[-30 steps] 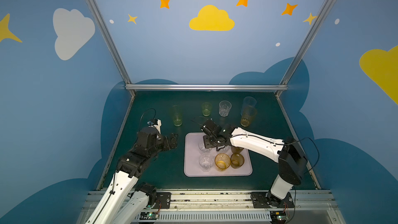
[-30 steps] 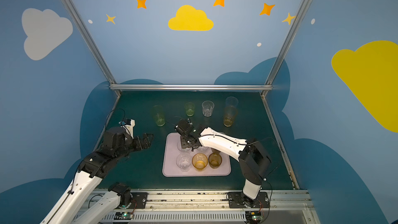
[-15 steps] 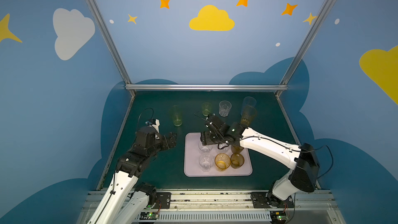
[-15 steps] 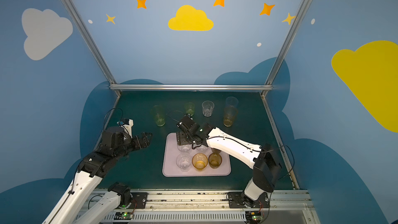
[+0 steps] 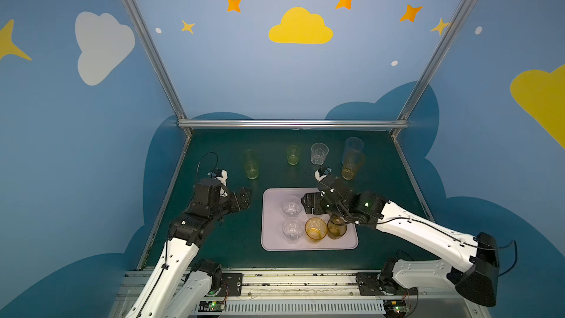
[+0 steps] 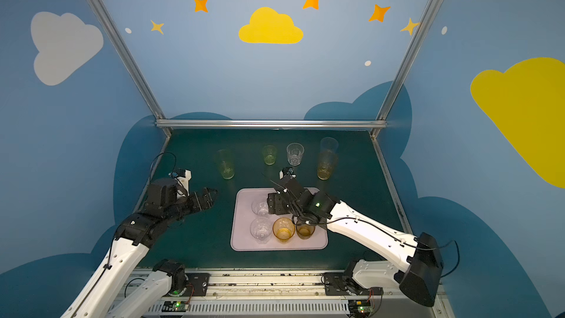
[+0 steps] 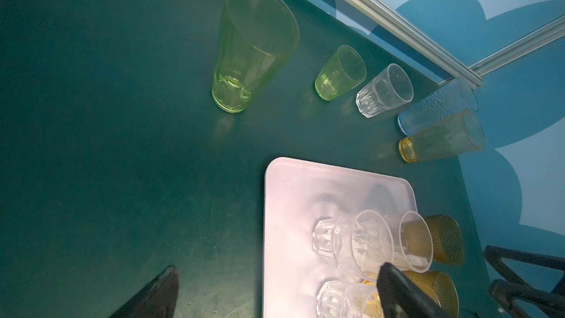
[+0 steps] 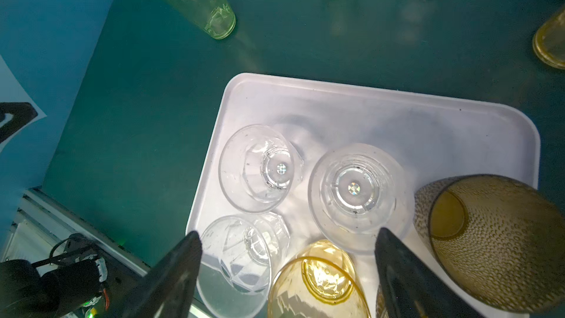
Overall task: Place the glasses into the tray
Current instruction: Place the glass on the tray, then pick up the glass from the top-center of the table.
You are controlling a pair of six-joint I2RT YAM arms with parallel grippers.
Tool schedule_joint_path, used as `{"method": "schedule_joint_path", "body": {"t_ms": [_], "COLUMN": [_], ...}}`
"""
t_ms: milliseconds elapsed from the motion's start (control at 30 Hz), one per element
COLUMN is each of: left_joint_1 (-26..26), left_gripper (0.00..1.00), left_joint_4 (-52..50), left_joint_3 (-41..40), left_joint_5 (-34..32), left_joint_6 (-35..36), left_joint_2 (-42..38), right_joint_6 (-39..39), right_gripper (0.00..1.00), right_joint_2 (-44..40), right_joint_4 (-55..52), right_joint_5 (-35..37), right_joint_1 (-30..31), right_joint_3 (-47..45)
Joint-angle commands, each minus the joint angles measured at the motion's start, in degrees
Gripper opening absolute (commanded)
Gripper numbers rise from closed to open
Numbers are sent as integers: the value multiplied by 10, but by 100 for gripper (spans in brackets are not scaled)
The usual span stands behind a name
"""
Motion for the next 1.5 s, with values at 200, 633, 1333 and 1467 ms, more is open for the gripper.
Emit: {"method": "schedule_joint_path", "body": {"t_ms": [200, 633, 1333, 1467], "left_joint_1": [-2, -173, -203, -204], "left_gripper": [100, 100, 100, 100], "left_joint_4": [23, 44, 136, 134], "left_joint_3": [1, 65, 198, 233], "left_joint_5": [25, -121, -167, -182], "left_joint_6": [10, -16, -52, -44], "left_joint_2": [4, 96, 290, 338], "right_joint_6": [11, 11, 13, 14], "right_gripper": [88, 88, 88, 88], "right_joint_2": [-149, -313, -414, -416], "right_joint_4": [62, 49, 10, 10], "right_joint_5": [-7, -44, -66, -66], "right_joint_1": [-19, -58, -81, -82], "right_joint_3": [-107, -207, -264, -268]}}
